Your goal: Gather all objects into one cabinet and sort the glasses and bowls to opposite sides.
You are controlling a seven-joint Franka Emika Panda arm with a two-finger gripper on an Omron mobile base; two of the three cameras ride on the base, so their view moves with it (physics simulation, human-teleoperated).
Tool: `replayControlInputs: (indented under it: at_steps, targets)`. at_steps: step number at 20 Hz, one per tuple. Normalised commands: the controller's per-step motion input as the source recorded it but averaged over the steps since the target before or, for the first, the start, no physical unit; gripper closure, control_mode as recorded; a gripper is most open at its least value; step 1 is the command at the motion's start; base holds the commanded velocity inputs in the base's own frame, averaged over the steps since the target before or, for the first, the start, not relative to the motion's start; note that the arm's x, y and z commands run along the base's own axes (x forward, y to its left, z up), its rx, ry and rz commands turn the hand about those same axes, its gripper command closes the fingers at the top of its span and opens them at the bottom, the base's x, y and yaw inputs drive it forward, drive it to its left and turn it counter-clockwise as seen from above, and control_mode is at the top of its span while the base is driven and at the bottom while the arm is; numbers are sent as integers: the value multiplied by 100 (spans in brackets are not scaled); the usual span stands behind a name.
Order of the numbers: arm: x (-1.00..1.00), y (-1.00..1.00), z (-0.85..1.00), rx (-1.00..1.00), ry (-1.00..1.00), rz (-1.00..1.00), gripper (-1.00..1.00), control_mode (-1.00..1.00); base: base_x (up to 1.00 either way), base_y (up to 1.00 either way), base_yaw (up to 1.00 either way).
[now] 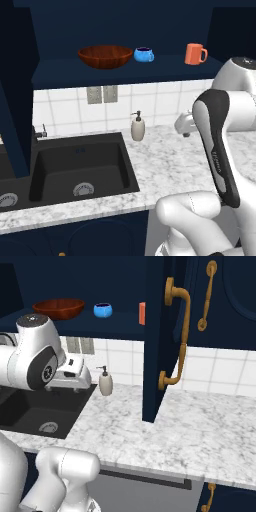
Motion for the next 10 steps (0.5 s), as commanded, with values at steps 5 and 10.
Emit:
replayControlInputs:
  at_steps: [5, 10]
  targets:
    - [-33, -4, 11, 0, -4, 0, -100, -100, 0, 0, 0]
    - [-17, -9, 4, 0, 0, -5, -100, 100, -13, -3, 0]
